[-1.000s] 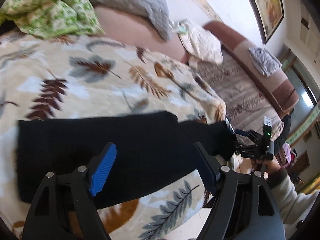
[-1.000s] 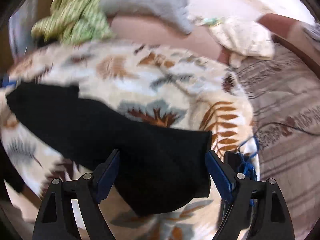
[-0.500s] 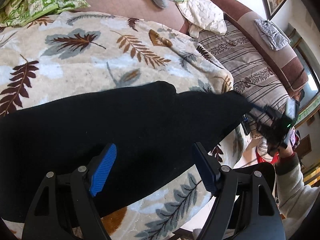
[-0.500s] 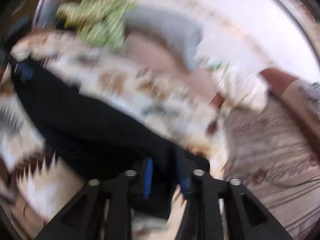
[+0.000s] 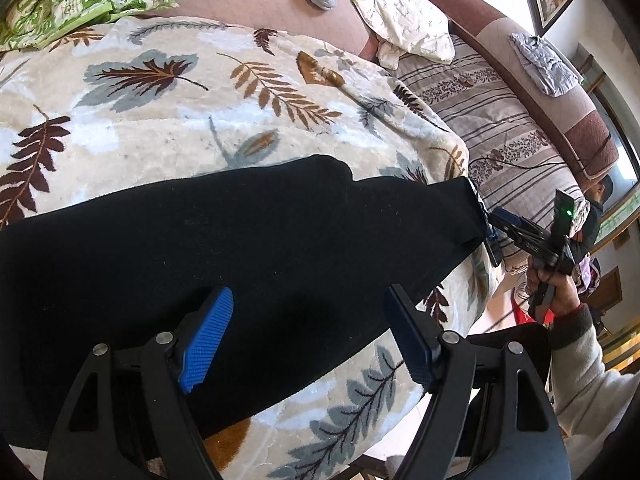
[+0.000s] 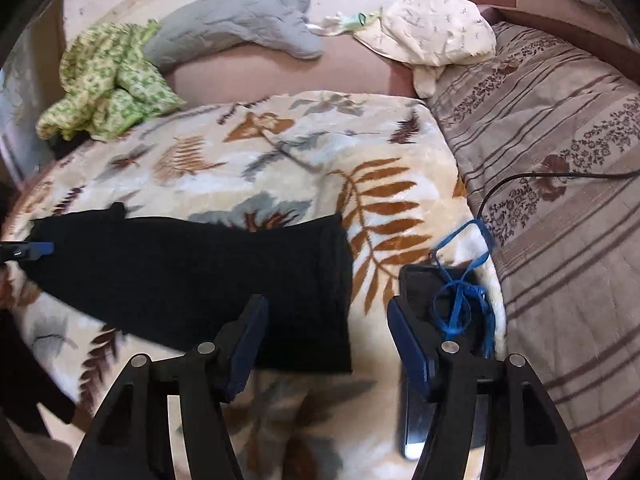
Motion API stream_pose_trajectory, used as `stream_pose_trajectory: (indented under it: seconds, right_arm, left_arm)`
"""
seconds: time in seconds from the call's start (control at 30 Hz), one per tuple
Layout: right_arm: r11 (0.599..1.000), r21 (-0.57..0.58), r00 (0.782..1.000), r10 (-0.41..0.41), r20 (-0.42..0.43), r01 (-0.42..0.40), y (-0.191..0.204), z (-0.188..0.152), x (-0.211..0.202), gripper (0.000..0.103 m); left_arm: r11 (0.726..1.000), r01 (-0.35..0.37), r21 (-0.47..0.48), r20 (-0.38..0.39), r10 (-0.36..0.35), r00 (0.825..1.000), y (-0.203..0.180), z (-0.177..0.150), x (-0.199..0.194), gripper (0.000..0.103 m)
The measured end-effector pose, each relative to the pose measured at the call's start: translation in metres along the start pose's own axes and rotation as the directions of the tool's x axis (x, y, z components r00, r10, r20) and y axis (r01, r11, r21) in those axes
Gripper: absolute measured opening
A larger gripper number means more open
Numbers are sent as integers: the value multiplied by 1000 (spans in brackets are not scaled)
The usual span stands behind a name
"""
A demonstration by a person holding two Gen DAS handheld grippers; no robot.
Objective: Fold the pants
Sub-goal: 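Open both grippers and release the flattened pants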
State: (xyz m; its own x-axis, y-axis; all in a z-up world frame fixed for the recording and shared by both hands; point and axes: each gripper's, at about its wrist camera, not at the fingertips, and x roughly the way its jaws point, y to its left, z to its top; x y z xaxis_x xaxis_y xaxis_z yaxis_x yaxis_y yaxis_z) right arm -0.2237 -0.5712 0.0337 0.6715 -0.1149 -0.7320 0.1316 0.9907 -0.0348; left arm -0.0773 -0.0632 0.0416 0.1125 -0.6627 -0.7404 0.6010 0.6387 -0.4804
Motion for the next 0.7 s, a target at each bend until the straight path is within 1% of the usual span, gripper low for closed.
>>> stream_pose_trajectory:
  seconds: [0.07,0.17,0.2,0.23,0.27,0.3,0.47,0.5,0.53,0.7]
  right_arm:
    - [1000,-11,1000,-5,-19,5,5,3,9,60]
    - [999,-31,998,-42,-38,40,11,7,22,45]
    - [999,-31,998,-43,-41,42,11,8,25,37]
    - [999,-29,998,-43,-46,41,12,8,28,31]
    - [999,-34,998,-43,-53,42,13,8,30,17]
    - [998,-48,997,-53,-59,50,15,8,32,9]
    - [995,-78,997,-72,-29,70,19,8,23,7]
    - [994,-78,997,-77,-22,75,18,9,20,5]
    - [993,-79,996,-90,-14,89,17,9,18,2]
    - [992,-74,994,-104,-28,102,10,9,24,1]
  left_arm:
    - [1000,2,-2,1,-2,1000,1,0,0,78]
    - [1000,1,-6,2,-1,1000,1,0,0,77]
    - [1000,0,-6,1,0,1000,1,0,1,77]
    - [1000,-1,-4,1,1,1000,1,0,1,78]
    - [1000,-2,-2,0,2,1000,1,0,1,78]
    - [1000,-4,-1,0,4,1000,1,0,1,78]
    - [1000,-2,-8,-1,2,1000,2,1,2,77]
    - [1000,-3,-9,-1,3,1000,3,1,2,77]
    - [1000,-4,-8,-2,4,1000,3,1,3,78]
    - [1000,-10,-2,-4,10,1000,2,1,4,78]
